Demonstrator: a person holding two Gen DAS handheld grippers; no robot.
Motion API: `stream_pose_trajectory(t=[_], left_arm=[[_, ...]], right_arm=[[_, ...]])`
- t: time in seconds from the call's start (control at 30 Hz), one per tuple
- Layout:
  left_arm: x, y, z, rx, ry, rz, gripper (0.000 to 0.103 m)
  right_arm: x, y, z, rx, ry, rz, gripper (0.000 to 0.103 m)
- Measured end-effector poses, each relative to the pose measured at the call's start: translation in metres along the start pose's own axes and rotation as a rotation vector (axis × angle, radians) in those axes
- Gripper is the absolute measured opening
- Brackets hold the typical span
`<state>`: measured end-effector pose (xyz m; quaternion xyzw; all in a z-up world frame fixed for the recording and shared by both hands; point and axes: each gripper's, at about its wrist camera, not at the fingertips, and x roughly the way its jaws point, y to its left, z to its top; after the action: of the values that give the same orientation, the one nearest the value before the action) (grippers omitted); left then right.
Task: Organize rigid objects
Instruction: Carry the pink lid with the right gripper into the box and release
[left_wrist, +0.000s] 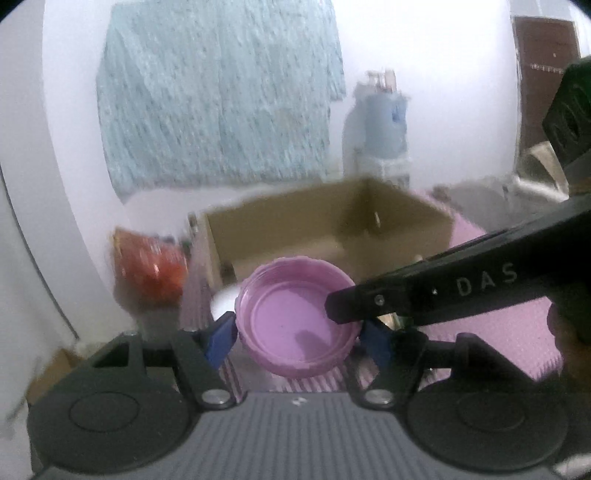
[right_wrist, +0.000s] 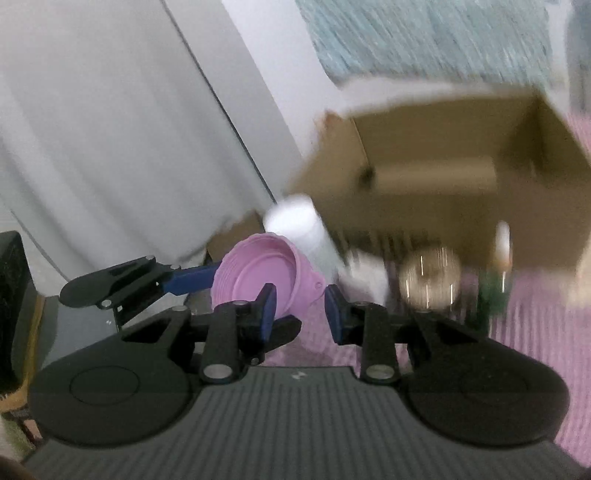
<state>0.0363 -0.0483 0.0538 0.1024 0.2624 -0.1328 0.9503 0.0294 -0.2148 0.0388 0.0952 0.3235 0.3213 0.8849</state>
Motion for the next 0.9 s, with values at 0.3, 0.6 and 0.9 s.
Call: stream_pose_trajectory(t=[0.3,0.6,0.9], left_arm=[[0.075,0.055,0.089,-0.042,0.111,-0.083,0.073],[0.207,0.090,0.110,-0.054,0.407,-0.130,0.073],[0.283,0.083,0.112,0.023,0.540,-0.071,0.073]], right_arm=[[0.035,-0.028,0.115,-0.023,0.051,0.013,0.030],[0.144,-0.109,0.174,0.198,0.304,-0.011,0.030],[0.204,-0.154,0.184,0.305,0.422,-0.048,0.030]])
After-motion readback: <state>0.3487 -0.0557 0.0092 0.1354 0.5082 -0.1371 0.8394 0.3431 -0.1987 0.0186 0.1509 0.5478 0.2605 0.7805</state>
